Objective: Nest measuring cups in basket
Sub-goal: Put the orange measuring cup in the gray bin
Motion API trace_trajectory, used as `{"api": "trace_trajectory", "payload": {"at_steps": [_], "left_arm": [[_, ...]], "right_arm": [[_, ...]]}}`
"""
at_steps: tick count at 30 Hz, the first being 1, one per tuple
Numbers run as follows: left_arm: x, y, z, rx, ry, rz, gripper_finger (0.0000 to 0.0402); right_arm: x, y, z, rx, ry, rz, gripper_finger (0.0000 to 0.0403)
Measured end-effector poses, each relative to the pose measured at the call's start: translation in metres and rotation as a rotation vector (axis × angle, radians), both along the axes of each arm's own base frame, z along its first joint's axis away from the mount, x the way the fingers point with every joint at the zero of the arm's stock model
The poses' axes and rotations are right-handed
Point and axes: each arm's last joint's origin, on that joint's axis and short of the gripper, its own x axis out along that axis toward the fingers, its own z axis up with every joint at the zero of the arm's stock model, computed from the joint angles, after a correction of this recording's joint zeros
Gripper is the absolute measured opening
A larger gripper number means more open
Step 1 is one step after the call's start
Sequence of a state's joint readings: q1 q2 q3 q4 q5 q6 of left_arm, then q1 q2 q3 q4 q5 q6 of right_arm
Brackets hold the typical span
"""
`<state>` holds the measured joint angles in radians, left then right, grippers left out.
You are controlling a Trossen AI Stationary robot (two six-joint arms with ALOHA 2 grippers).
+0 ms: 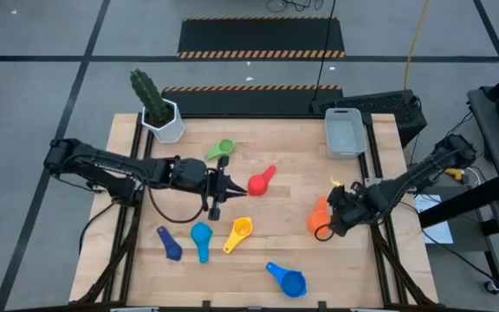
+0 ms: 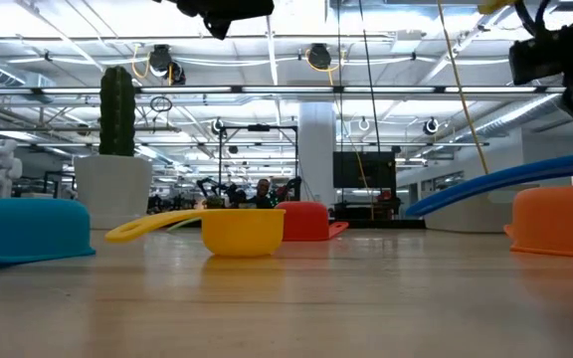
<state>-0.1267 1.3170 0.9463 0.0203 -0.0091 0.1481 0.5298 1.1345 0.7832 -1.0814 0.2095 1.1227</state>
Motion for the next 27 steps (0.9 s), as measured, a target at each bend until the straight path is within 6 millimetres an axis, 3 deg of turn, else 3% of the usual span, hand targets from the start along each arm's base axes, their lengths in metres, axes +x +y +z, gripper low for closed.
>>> {"api": "trace_trajectory", "payload": {"at_steps": [6,12,19,27], "left_arm": [[-0.001,-0.008,0.001,0.002,-0.014,-0.029,0.0033],[-0.001,-0.009,0.002,0.003,-0.018,-0.033,0.0033],[0.0,-0.01,0.004,-0.001,-0.044,-0.034,0.0033],[0.002,-0.01,0.01,0.003,-0.114,-0.038,0.0033]], "right_arm": [[-0.002,0.007,-0.029,-0.03,0.095,-0.031,0.0128],[0.012,0.015,-0.045,0.014,0.073,0.015,0.0128],[0.044,0.024,-0.055,0.041,-0.129,0.127,0.0128],[0.074,0.013,-0.055,-0.002,-0.31,0.182,0.0128]]}}
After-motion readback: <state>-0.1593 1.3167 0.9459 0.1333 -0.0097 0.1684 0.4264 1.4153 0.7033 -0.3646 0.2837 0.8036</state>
